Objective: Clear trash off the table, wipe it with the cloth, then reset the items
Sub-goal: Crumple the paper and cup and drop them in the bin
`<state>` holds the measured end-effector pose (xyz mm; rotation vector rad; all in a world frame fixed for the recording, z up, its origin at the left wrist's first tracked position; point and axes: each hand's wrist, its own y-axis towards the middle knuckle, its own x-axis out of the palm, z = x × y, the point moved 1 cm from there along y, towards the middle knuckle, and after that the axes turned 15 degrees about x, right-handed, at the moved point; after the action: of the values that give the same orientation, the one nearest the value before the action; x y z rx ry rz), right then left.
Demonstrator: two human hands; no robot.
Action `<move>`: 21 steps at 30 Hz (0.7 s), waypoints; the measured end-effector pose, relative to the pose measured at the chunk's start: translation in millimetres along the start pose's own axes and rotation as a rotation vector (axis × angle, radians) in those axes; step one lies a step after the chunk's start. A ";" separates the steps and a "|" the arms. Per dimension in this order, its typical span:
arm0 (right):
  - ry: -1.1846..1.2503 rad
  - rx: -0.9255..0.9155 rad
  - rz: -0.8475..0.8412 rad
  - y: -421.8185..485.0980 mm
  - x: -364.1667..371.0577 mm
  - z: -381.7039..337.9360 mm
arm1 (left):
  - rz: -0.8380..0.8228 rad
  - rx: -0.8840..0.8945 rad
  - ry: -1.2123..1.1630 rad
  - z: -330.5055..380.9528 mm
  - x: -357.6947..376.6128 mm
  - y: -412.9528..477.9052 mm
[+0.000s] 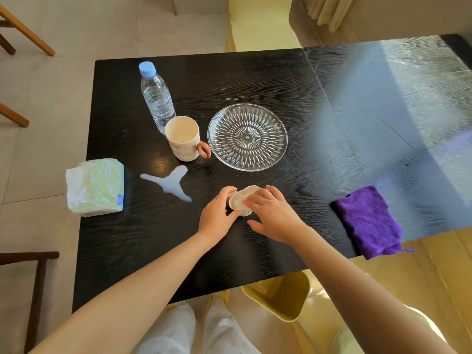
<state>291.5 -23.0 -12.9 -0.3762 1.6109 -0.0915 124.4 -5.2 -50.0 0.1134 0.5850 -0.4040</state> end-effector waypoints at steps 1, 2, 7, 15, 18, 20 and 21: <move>-0.020 -0.002 -0.060 1.4 0.9 -0.7 | -0.005 0.012 0.003 0.1 0.2 -0.1; -0.048 -0.007 -0.109 3.6 1.3 -1.9 | -0.013 0.024 0.008 0.2 0.3 -0.2; -0.157 -0.005 -0.250 17.0 -2.3 -9.0 | -0.011 0.062 0.019 0.6 0.1 0.1; 0.302 0.175 0.015 -10.5 -11.3 3.1 | -0.025 0.040 -0.032 2.5 -2.5 2.7; 0.442 0.368 0.100 -34.7 -9.7 15.2 | -0.047 0.002 -0.076 8.0 -6.4 0.6; 0.514 0.469 0.001 -46.6 -7.0 17.9 | -0.097 0.016 -0.108 16.7 -9.7 -2.0; 0.560 0.501 -0.053 -51.8 -6.5 17.4 | -0.131 0.039 -0.122 22.4 -11.4 -3.6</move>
<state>318.3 -66.8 6.6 0.0062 2.0482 -0.6763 125.8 -9.5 -25.0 0.0869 0.4656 -0.5460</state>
